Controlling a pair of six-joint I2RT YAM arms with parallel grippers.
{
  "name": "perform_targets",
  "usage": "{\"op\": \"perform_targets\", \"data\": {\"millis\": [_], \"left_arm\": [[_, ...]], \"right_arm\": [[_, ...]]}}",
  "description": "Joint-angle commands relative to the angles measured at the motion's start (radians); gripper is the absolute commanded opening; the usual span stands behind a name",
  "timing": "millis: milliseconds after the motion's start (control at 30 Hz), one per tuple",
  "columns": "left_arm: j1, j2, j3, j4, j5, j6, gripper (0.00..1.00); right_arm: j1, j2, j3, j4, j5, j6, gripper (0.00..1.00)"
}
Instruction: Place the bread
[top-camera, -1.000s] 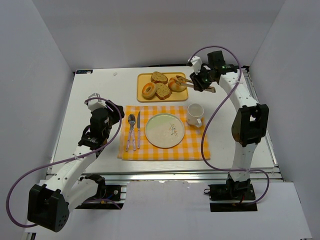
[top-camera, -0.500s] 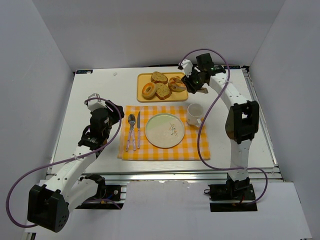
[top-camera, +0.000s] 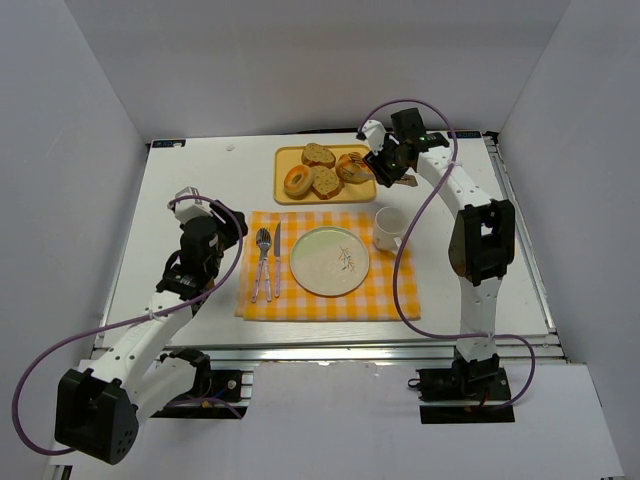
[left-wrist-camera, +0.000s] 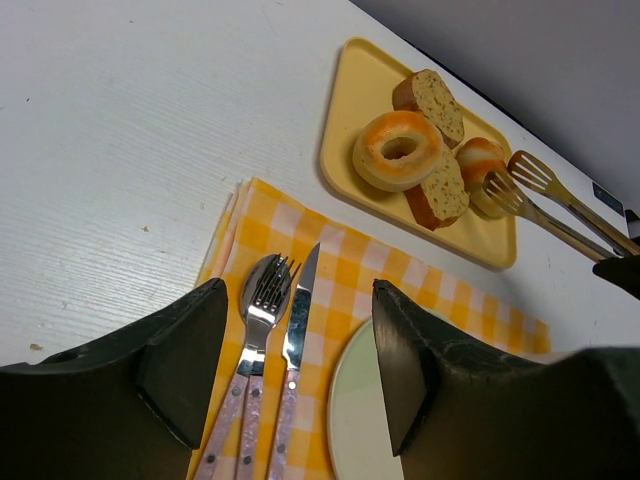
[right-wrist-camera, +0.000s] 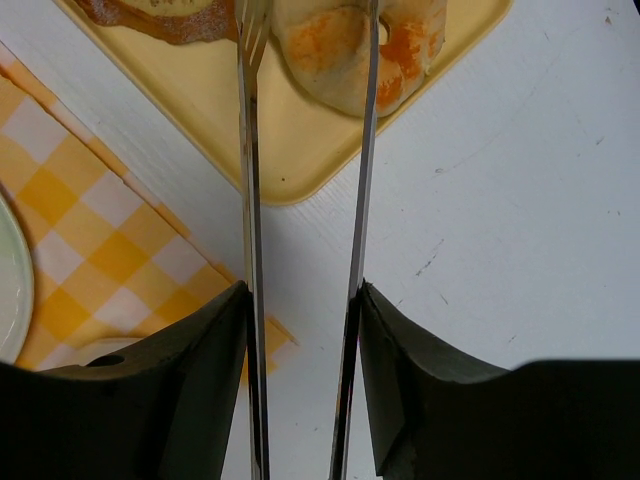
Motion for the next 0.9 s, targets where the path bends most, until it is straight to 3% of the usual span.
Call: {"op": "perform_targets", "data": {"millis": [0, 500, 700, 867], "left_arm": [[0.001, 0.001, 0.034, 0.003, -0.011, 0.012, 0.69], [0.000, -0.001, 0.036, -0.003, -0.025, 0.014, 0.70], [0.001, 0.004, 0.042, 0.000, -0.027, 0.014, 0.70], [0.001, 0.014, 0.051, 0.002, -0.025, 0.017, 0.71]], "right_arm": [[0.009, -0.035, 0.018, 0.047, 0.010, -0.001, 0.52], [0.026, 0.018, 0.027, 0.047, 0.036, 0.002, 0.54], [0.026, 0.034, 0.032, 0.033, 0.039, 0.005, 0.47], [0.026, 0.041, 0.042, 0.015, 0.052, 0.013, 0.34]]}}
